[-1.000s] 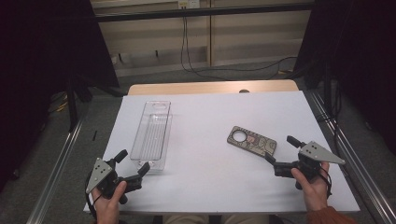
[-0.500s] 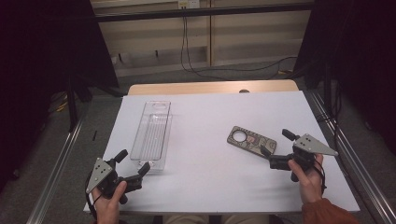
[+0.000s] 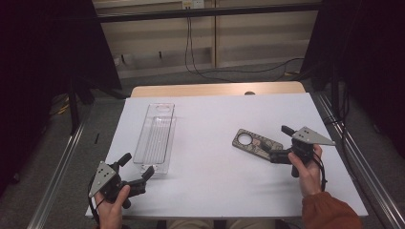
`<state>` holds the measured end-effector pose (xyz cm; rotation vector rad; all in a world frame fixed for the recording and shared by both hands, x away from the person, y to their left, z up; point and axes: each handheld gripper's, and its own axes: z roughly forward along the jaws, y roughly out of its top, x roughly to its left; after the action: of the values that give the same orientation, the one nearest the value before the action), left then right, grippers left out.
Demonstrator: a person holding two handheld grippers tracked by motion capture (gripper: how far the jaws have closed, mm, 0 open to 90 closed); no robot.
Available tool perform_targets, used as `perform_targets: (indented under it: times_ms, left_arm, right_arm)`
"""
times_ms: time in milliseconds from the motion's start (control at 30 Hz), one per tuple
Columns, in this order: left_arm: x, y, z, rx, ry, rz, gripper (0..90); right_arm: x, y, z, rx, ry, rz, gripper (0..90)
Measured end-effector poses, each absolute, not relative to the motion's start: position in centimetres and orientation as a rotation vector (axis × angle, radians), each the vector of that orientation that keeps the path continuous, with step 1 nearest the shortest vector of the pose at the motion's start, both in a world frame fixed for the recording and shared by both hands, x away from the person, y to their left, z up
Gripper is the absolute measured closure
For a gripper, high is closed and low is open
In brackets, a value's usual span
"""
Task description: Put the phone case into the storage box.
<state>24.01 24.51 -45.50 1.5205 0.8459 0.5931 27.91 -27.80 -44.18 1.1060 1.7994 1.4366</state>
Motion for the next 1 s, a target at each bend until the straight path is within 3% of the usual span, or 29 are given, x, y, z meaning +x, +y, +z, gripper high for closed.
perform_targets:
  times_ms: [1000]
  left_arm:
    - [24.1,24.5,-45.5,1.516,0.843,0.583,2.1]
  right_arm:
    - [34.5,-26.5,-42.6,1.121,1.839,1.405,1.2]
